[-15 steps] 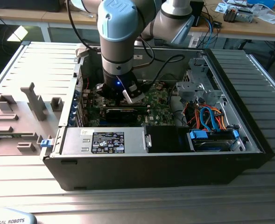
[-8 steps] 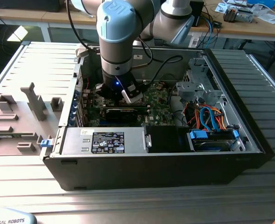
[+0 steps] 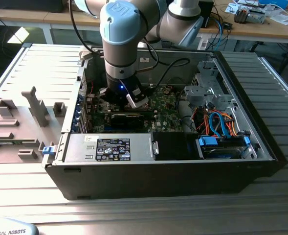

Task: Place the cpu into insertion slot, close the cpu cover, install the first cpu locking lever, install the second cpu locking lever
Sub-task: 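Install the second cpu locking lever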

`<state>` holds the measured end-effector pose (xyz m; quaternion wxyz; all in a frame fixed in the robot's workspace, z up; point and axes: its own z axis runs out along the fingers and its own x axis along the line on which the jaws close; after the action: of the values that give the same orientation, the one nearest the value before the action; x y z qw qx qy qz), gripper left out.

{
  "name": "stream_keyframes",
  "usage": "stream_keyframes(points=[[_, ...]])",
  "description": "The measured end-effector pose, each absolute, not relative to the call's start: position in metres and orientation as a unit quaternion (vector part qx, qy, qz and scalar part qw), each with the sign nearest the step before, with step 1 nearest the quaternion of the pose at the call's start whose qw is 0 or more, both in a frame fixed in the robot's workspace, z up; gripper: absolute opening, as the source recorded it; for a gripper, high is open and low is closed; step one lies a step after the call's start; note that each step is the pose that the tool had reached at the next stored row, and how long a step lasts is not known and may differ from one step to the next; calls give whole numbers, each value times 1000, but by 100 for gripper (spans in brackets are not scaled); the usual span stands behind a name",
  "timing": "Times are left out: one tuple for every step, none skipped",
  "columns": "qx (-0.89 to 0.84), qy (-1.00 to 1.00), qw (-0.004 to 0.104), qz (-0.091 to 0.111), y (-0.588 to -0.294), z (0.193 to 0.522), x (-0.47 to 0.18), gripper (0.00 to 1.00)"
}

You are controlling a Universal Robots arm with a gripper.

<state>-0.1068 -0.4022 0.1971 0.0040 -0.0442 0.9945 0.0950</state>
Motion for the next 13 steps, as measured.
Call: stream_keyframes(points=[[-44,995,4,93,-402,197,-107,11],[-44,995,4,92,-402,197,-108,11],[-44,995,5,92,-402,197,-109,11],[-44,995,5,92,-402,198,-109,11],[-44,995,6,91,-402,198,-110,11],[-45,995,7,90,-402,200,-110,11],[-45,995,8,90,-402,203,-111,11],[-45,995,9,89,-402,204,-111,11],[-45,995,9,89,-402,207,-111,11],[-45,995,9,88,-401,208,-111,11],[-45,995,9,86,-401,208,-110,11],[-45,995,8,84,-400,208,-106,11],[-45,996,7,82,-399,208,-103,11]])
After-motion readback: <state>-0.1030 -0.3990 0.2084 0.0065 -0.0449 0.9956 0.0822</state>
